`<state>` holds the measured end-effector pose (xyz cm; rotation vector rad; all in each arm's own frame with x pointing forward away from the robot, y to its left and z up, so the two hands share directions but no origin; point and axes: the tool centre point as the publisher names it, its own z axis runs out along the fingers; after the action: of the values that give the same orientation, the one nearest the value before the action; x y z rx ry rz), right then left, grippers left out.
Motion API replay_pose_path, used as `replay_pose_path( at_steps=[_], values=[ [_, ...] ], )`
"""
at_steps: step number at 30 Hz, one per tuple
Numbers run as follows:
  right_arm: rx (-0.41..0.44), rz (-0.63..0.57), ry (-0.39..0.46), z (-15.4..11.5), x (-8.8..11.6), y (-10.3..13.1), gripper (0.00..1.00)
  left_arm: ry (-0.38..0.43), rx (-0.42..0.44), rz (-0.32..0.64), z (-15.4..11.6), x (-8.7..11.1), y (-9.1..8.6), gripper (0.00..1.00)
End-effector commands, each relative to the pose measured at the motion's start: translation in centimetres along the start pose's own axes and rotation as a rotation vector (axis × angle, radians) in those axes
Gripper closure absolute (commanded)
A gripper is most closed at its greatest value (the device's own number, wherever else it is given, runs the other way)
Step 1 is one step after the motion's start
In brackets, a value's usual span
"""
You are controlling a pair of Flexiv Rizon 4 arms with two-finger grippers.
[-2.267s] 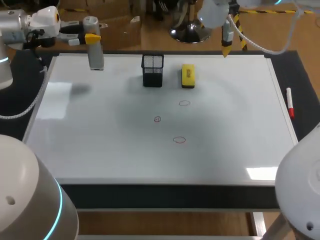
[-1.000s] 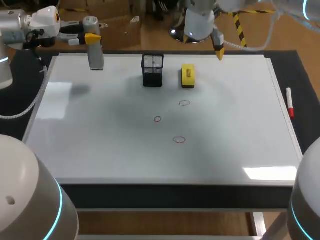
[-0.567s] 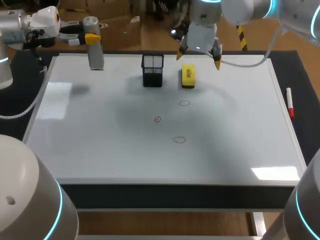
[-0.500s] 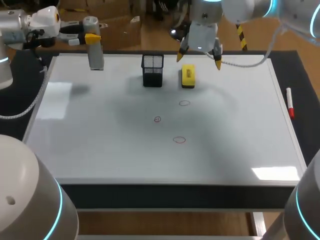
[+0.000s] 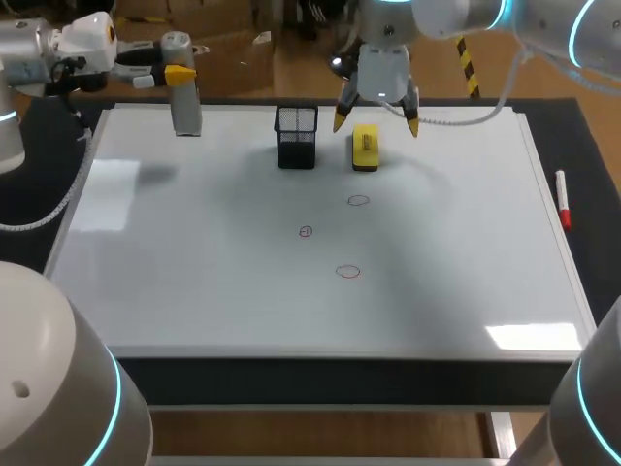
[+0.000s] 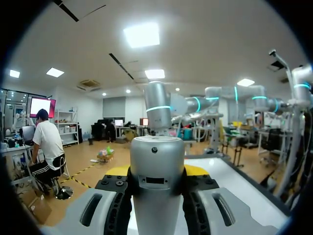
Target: Pick up the inspection probe, press it on each red-marked spot on the whiteboard one by one, put down the probe, pick up the eraser, and wipe off all the red marks.
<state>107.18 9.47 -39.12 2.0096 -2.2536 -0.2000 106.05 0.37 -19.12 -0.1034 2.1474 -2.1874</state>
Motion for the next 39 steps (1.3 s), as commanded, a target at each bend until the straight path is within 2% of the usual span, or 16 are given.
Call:
replay_pose_path(
  at_steps=[1,9,29,30,31,32,33,34,35,39],
  values=[
    [-0.009,-0.001,0.004,1.1,-0.3,-0.7,0.00,0.002,-0.001,-0.001,0.0,0.0,-0.2,1.00],
    [0.018,0.049,0.015,1.8,-0.1,-0.3,0.00,0.002,-0.001,-0.001,0.0,0.0,-0.2,1.00],
    [0.042,0.055,0.009,2.2,-0.2,0.1,0.00,0.002,-0.001,-0.001,0.0,0.0,-0.2,1.00],
    [0.042,0.054,0.008,2.3,-0.2,0.1,0.03,0.002,-0.001,-0.001,0.0,0.0,-0.2,1.00],
    [0.042,0.053,0.008,2.3,-0.2,0.1,0.16,0.002,-0.001,-0.001,0.0,0.0,-0.2,1.00],
    [0.042,0.053,0.007,2.4,-0.2,0.1,0.52,0.002,-0.001,-0.001,0.0,0.0,-0.2,1.00],
    [0.042,0.052,0.006,2.4,-0.2,0.1,0.61,0.002,-0.001,-0.001,0.0,0.0,-0.2,1.00],
    [0.043,0.052,0.006,2.4,-0.2,0.1,0.76,0.002,-0.001,-0.001,0.0,0.0,-0.2,1.00],
    [0.043,0.053,0.005,2.4,-0.2,0.1,1.00,0.002,-0.001,-0.001,0.0,0.0,-0.2,1.00],
    [0.047,0.058,0.003,2.3,-0.1,0.2,1.00,0.002,-0.001,-0.001,0.0,0.0,-0.2,1.00]
  ],
)
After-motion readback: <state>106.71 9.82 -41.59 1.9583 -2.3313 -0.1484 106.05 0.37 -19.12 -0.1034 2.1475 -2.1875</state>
